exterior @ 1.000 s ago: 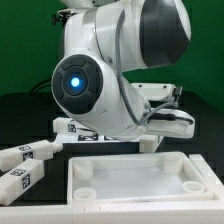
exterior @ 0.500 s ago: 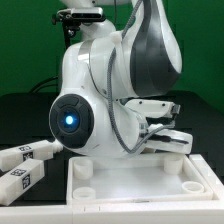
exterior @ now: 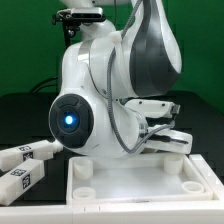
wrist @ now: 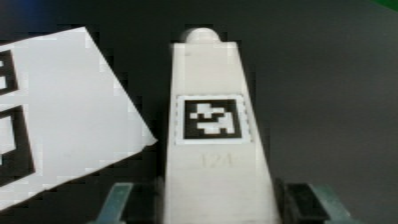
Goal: Assemble desk
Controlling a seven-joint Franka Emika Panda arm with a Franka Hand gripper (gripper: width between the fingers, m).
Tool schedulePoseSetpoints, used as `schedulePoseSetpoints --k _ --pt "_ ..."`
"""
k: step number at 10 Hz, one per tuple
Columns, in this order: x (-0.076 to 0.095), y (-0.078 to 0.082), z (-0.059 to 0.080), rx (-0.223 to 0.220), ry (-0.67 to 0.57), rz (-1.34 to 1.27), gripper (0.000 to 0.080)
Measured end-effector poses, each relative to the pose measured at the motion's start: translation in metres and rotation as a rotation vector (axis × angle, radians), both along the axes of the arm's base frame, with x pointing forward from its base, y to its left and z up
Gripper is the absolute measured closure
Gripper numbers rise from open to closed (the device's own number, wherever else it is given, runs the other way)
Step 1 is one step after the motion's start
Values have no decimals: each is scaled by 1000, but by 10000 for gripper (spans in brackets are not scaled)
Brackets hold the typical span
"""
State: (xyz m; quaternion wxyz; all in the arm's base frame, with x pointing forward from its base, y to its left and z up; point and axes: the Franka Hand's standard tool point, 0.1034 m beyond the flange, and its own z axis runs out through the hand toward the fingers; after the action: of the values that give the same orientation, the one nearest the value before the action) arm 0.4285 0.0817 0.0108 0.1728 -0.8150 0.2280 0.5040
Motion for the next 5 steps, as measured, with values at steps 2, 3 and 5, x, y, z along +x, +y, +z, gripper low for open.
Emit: schedulePoseSetpoints --k 2,3,5 --pt "1 0 7 5 1 3 515" --pt "6 -2 28 28 10 10 515" --pt "26 -6 71 30 -62 22 515"
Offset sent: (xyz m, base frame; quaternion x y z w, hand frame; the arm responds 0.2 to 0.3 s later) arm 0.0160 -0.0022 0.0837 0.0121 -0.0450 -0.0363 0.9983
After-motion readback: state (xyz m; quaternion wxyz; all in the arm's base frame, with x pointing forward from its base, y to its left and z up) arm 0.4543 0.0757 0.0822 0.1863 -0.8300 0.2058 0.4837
